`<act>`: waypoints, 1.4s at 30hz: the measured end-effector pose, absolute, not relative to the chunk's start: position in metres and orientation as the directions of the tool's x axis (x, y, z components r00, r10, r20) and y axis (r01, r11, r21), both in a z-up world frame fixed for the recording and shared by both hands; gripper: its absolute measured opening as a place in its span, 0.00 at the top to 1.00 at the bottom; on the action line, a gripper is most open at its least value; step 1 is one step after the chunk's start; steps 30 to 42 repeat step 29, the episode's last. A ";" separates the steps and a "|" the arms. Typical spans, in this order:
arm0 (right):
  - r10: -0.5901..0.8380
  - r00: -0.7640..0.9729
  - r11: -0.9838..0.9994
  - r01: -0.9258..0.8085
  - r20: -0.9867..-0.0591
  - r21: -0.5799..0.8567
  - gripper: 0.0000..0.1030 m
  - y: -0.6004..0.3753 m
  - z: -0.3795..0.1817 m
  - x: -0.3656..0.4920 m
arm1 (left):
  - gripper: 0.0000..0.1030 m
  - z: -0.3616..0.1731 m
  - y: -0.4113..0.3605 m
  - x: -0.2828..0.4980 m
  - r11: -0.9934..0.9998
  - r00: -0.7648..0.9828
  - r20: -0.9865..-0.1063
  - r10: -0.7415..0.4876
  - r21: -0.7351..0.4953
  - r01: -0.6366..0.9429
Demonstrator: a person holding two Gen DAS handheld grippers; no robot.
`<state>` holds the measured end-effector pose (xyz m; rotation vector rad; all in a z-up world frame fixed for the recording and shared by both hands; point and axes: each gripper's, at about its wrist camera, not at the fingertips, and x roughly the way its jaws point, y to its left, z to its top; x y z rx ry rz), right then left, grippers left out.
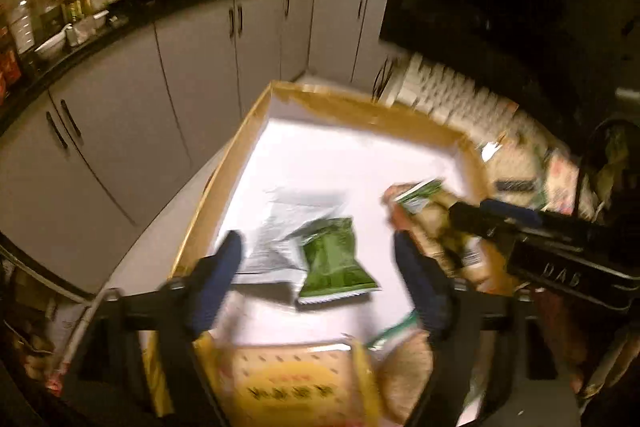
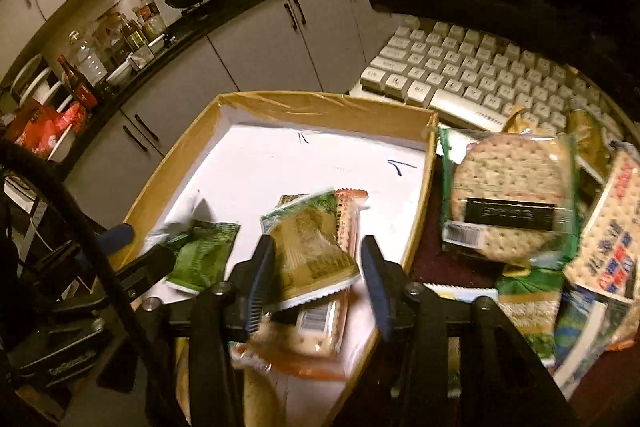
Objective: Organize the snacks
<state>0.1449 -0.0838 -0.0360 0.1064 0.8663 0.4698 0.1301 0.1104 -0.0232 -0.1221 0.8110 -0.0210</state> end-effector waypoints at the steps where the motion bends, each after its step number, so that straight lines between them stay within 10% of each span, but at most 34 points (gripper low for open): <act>1: 0.442 0.569 0.893 -0.357 -0.694 0.276 0.36 -0.089 -0.032 0.139 | 0.16 -0.018 0.108 0.120 0.991 0.703 -0.706 -0.080 -0.131 -0.019; 10: 0.432 0.625 0.900 -0.258 -0.650 0.351 0.34 -0.184 -0.030 0.079 | 0.16 0.000 0.056 0.068 1.000 0.750 -0.662 0.005 -0.012 -0.016; 29: -0.001 0.655 0.917 0.302 -0.756 0.261 0.34 -0.331 -0.092 0.050 | 0.15 -0.041 -0.149 0.107 0.896 0.622 -0.741 -0.252 0.064 0.439; 42: -0.001 0.655 0.917 0.302 -0.756 0.261 0.34 -0.331 -0.092 0.050 | 0.15 -0.041 -0.149 0.107 0.896 0.622 -0.741 -0.252 0.064 0.439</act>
